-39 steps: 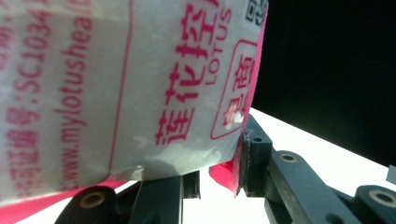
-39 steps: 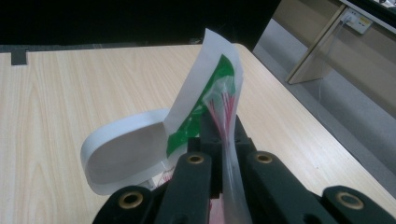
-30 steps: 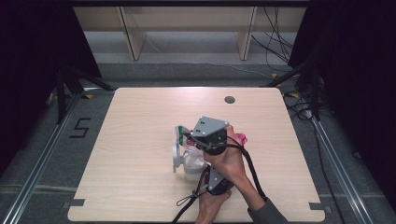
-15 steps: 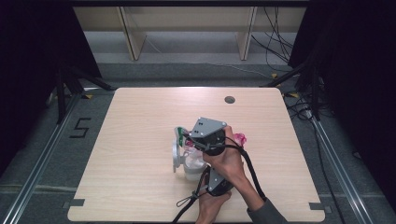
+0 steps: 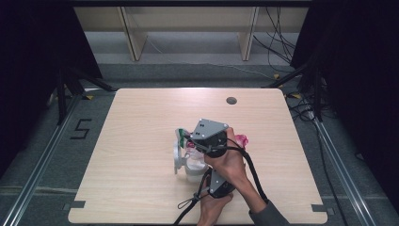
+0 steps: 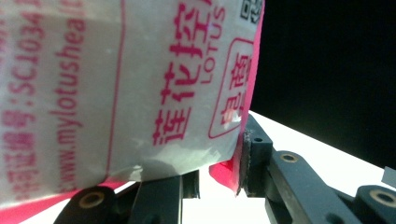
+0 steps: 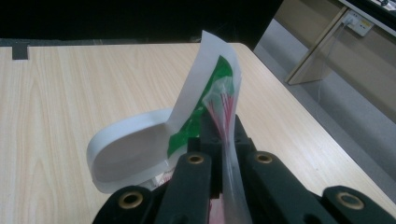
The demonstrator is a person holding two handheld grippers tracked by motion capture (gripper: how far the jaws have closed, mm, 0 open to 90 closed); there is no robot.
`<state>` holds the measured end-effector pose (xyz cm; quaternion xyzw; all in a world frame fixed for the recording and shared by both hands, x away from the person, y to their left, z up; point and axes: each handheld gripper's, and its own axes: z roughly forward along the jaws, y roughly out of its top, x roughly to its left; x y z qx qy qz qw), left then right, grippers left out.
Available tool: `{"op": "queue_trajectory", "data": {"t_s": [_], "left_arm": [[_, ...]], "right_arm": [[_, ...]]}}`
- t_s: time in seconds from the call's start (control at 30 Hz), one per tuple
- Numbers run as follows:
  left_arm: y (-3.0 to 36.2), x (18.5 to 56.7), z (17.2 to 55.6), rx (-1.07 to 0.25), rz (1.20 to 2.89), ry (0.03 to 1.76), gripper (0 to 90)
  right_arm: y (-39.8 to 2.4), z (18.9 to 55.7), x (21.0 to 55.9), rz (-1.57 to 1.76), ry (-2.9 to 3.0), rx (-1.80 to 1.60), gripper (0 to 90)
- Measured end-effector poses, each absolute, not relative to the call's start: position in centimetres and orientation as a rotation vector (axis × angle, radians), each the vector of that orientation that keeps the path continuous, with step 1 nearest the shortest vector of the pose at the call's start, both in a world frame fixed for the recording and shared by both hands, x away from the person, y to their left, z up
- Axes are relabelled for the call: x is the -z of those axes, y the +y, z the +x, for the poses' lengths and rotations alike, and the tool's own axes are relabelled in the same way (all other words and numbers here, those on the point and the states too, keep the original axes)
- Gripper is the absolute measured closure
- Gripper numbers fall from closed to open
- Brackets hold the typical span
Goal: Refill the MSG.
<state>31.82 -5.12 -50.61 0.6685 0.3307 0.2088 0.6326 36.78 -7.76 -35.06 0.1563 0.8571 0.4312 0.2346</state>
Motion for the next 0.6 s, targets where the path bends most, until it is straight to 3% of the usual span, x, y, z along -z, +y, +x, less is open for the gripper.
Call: {"op": "queue_trajectory", "data": {"t_s": [0.6], "left_arm": [[-5.03,50.70,31.86,-0.480,1.537,0.751,72.1]], "right_arm": [[-7.77,37.03,35.23,0.431,2.358,-1.194,90.0]]}}
